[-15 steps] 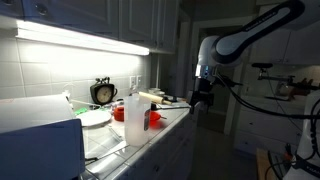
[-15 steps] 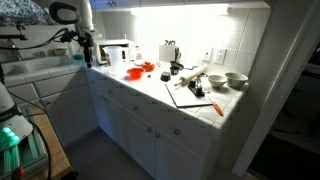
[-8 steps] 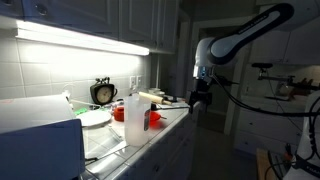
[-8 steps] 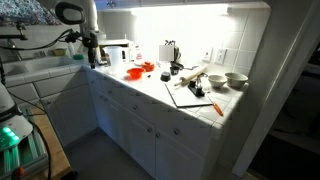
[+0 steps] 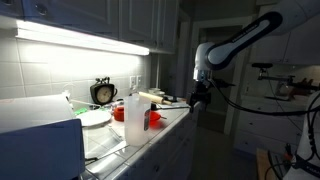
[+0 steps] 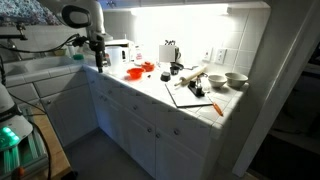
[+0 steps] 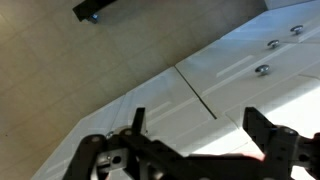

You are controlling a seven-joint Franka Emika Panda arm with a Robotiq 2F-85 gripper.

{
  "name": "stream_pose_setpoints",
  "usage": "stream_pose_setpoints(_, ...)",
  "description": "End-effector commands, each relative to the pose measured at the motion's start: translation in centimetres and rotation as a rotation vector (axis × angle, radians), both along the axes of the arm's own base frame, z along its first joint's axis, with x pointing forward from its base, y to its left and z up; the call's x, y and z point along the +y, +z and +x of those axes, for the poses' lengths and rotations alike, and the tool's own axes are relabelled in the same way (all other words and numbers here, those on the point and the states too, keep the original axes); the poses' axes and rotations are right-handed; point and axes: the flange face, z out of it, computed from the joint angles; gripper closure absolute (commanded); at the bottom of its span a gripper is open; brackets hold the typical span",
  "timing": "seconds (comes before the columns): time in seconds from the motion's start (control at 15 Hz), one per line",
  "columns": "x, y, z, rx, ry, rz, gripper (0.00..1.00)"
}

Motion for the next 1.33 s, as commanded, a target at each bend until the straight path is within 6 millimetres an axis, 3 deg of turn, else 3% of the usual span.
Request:
stream_pose_setpoints(0.0,-2.0,-1.1,2.4,-0.063,0.132,-0.042,0.00)
stream_pose_setpoints(0.4,-4.0,-2.2,4.3,-0.156,0.363,-0.097,0.00)
stream_pose_setpoints(0.53,-3.8,-2.1,3.6,-0.150,0.319,-0.078,0.00)
stream_pose_setpoints(1.0,-4.1,-1.9,3.9,-0.153,0.342,-0.094,0.00)
stream_pose_setpoints(1.27,-4.6,-3.1,5.1,-0.126,0.382,-0.136,0.00)
